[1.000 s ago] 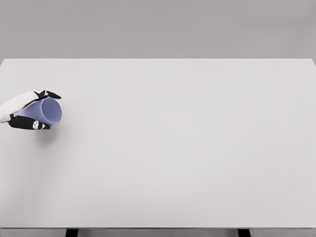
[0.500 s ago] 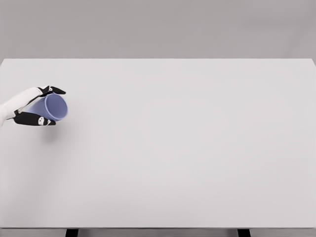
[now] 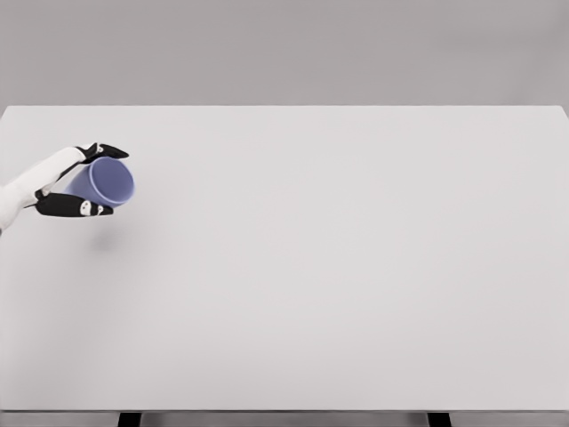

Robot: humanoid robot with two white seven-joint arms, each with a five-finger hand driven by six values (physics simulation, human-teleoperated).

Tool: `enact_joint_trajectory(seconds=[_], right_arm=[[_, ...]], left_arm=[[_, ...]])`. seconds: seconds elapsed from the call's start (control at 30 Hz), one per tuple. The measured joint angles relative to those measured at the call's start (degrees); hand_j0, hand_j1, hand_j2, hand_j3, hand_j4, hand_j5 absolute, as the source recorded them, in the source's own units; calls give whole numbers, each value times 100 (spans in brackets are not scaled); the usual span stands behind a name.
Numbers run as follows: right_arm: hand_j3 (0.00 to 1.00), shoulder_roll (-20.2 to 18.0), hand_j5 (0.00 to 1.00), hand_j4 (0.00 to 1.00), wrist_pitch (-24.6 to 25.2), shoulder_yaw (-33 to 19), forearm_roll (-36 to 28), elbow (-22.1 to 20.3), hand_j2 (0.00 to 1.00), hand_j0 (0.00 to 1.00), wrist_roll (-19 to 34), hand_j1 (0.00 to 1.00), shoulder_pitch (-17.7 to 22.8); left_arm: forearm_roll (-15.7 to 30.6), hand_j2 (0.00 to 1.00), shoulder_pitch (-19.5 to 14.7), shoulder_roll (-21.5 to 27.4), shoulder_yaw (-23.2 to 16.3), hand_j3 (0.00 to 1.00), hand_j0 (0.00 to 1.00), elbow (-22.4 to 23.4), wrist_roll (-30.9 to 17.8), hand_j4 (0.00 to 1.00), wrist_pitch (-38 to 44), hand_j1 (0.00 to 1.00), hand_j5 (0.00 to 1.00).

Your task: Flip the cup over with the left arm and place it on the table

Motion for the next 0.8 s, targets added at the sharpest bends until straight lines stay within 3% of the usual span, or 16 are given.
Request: enact_joint_trajectory(seconds=[0.8], right_arm=[[100,0,100,100,0,0,0,0,100,100,0,100,0]], left_arm=[[180,78,97,-611,403,78,78,-21,-9,78,-617,78,78]])
